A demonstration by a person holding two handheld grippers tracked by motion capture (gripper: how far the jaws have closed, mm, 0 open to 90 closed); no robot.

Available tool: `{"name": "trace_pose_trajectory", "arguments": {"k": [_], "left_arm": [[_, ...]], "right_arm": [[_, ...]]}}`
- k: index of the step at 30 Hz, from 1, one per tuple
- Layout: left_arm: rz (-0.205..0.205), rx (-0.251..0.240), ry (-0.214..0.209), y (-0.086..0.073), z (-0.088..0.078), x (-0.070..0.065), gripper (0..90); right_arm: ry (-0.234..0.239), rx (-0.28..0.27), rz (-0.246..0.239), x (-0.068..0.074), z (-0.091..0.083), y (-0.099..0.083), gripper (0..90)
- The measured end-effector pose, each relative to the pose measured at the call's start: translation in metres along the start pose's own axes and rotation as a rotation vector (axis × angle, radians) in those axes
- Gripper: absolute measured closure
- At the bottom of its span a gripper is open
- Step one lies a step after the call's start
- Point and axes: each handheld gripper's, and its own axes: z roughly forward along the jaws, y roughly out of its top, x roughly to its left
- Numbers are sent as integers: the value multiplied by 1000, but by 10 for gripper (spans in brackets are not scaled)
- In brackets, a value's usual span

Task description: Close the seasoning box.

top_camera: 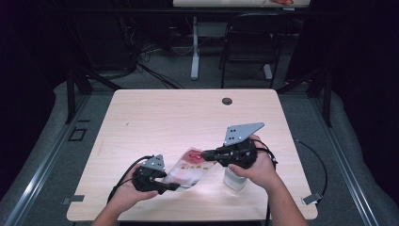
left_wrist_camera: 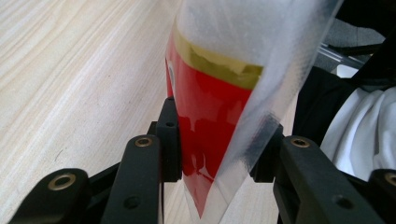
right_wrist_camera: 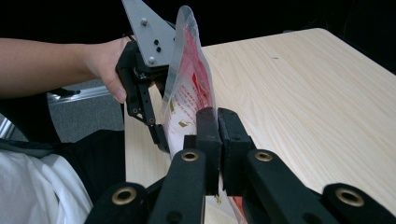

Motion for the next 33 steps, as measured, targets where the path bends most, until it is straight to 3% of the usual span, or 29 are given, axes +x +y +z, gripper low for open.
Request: {"name": "trace_pose_trajectory", "arguments": {"k": [1, 4, 6, 13, 16, 19, 24, 29, 33], "left_arm": [[4, 15, 17, 1, 0, -1, 645], [2, 16, 5, 1, 1, 0, 647], [-1, 27, 19, 1, 1, -1, 648], [-2, 35, 0, 3, 2, 0, 654], [1, 51, 23, 4, 2, -1, 658], [-1, 44, 6, 4, 1, 0, 660], [4, 56, 27, 7, -3, -3, 663], [5, 60, 7, 12, -5, -3, 665], [14, 72, 18, 18, -8, -3, 667]], "right_arm": [[-2, -1, 5, 0, 0, -2, 886], [-10, -7, 20, -1, -1, -9, 886], [-14, -10, 24, -2, -1, -12, 886], [-13, -9, 59, -8, -4, -28, 885], [-11, -16, 79, -11, -4, -34, 884], [-17, -8, 85, -12, -5, -38, 884], [-15, -14, 99, -13, -7, -43, 883], [-9, -34, 119, -15, -10, -47, 880], [-12, -38, 132, -17, -13, -50, 878]]}}
